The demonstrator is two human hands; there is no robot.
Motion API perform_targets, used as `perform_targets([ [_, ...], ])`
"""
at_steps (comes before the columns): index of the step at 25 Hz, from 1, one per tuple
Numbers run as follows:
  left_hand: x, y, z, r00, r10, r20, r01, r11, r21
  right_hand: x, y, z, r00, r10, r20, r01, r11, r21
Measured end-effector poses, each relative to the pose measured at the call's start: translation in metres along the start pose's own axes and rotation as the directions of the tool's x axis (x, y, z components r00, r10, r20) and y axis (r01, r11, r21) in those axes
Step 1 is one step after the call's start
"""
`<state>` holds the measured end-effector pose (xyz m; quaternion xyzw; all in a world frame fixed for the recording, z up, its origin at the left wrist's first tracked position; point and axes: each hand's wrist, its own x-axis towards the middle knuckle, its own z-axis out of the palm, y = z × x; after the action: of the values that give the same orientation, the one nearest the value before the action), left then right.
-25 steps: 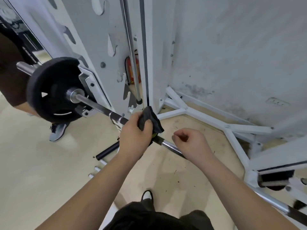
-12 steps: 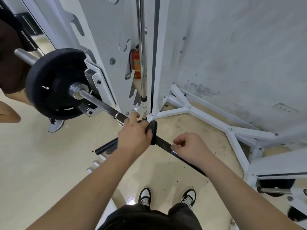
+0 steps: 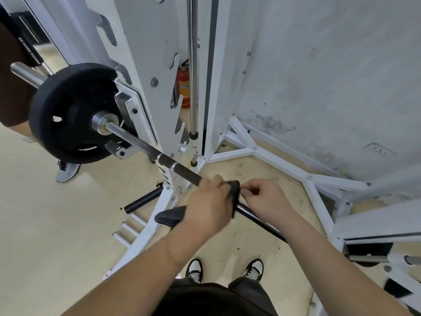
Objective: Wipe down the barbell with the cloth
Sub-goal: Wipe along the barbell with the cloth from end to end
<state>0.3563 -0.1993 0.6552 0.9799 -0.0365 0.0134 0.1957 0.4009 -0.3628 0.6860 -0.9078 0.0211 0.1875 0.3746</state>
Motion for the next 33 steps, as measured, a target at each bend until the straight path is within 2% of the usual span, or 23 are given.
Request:
perform_targets([
  [2,-0.007,0.009,-0.003,0.982,0.159,0.100,-0.157,0.987,-0.028,-0.001,-0.005,0.001,0.999,0.014,-0.049,-0.015,0.999,-0.029],
  [3,0.000,-0.005,-0.010,0.981,0.152,0.119,-0.150,0.988,-0.020,-0.001,-0.005,0.001,0.998,0.008,-0.069,-0.010,1.000,-0.026],
  [4,0.010,-0.024,-0.018,0.988,0.093,0.121,-0.092,0.996,-0.012,-0.001,-0.006,0.001,0.996,-0.006,-0.084,0.005,1.000,-0.014],
  [6,0.029,-0.064,-0.032,0.990,-0.140,0.008,0.140,0.990,0.020,0.000,-0.010,0.002,0.995,-0.028,-0.092,0.031,0.999,0.023],
  [7,0.031,-0.074,-0.033,0.965,-0.256,-0.059,0.258,0.966,0.026,0.000,-0.014,0.004,0.996,-0.037,-0.083,0.040,0.999,0.030],
  [8,0.029,-0.074,-0.032,0.945,-0.313,-0.089,0.318,0.948,0.037,0.002,-0.019,0.009,0.997,-0.045,-0.068,0.047,0.999,0.026],
  [9,0.025,-0.066,-0.030,0.952,-0.295,-0.085,0.300,0.953,0.047,0.005,-0.025,0.014,0.998,-0.051,-0.048,0.051,0.999,0.011],
  [12,0.005,-0.048,-0.024,0.998,-0.021,0.064,0.018,0.999,0.044,0.015,-0.040,0.027,0.999,-0.043,0.002,0.043,0.997,-0.064],
  [13,0.009,-0.061,-0.029,0.997,0.017,0.078,-0.020,0.999,0.039,0.017,-0.043,0.030,0.999,-0.043,0.013,0.044,0.995,-0.091],
  [14,0.018,-0.080,-0.036,0.998,-0.001,0.059,-0.001,1.000,0.025,0.020,-0.045,0.033,0.999,-0.042,0.027,0.045,0.992,-0.120],
  [17,0.041,-0.111,-0.049,0.954,-0.284,-0.093,0.287,0.958,0.012,0.023,-0.048,0.038,0.995,-0.009,0.101,0.030,0.979,-0.203],
  [18,0.039,-0.103,-0.046,0.943,-0.320,-0.096,0.322,0.947,0.013,0.023,-0.048,0.040,0.993,0.003,0.116,0.023,0.975,-0.222],
  [19,0.034,-0.087,-0.041,0.959,-0.272,-0.073,0.275,0.961,0.035,0.023,-0.048,0.041,0.993,0.010,0.119,0.018,0.973,-0.229],
  [21,0.011,-0.058,-0.033,0.997,-0.063,0.031,0.063,0.998,0.023,0.025,-0.046,0.041,0.994,0.006,0.108,0.022,0.966,-0.256],
  [22,0.008,-0.058,-0.036,0.997,-0.001,0.073,0.001,1.000,-0.003,0.024,-0.045,0.040,0.995,0.004,0.100,0.024,0.961,-0.274],
  [23,0.015,-0.065,-0.043,0.994,0.010,0.109,-0.009,1.000,-0.012,0.022,-0.042,0.037,0.996,0.007,0.084,0.017,0.960,-0.279],
  [24,0.029,-0.071,-0.049,0.992,-0.037,0.121,0.036,0.999,0.008,0.019,-0.038,0.033,0.998,0.009,0.058,0.006,0.966,-0.259],
  [26,0.056,-0.069,-0.056,0.961,-0.225,0.161,0.208,0.971,0.117,0.014,-0.030,0.023,1.000,0.017,0.009,-0.016,0.989,-0.148],
  [27,0.064,-0.055,-0.056,0.939,-0.274,0.208,0.234,0.952,0.196,0.011,-0.026,0.018,1.000,0.016,-0.012,-0.017,0.995,-0.103],
  [29,0.067,-0.009,-0.053,0.900,-0.217,0.379,0.135,0.963,0.232,0.010,-0.019,0.010,0.998,0.010,-0.061,-0.014,0.998,-0.069],
  [31,0.058,0.027,-0.041,0.840,-0.064,0.538,-0.014,0.990,0.140,0.013,-0.013,0.004,0.995,0.014,-0.098,-0.017,0.999,-0.031],
  [33,0.066,0.023,-0.042,0.840,-0.052,0.541,-0.003,0.995,0.101,0.015,-0.010,-0.003,0.993,0.002,-0.115,-0.003,1.000,-0.006],
])
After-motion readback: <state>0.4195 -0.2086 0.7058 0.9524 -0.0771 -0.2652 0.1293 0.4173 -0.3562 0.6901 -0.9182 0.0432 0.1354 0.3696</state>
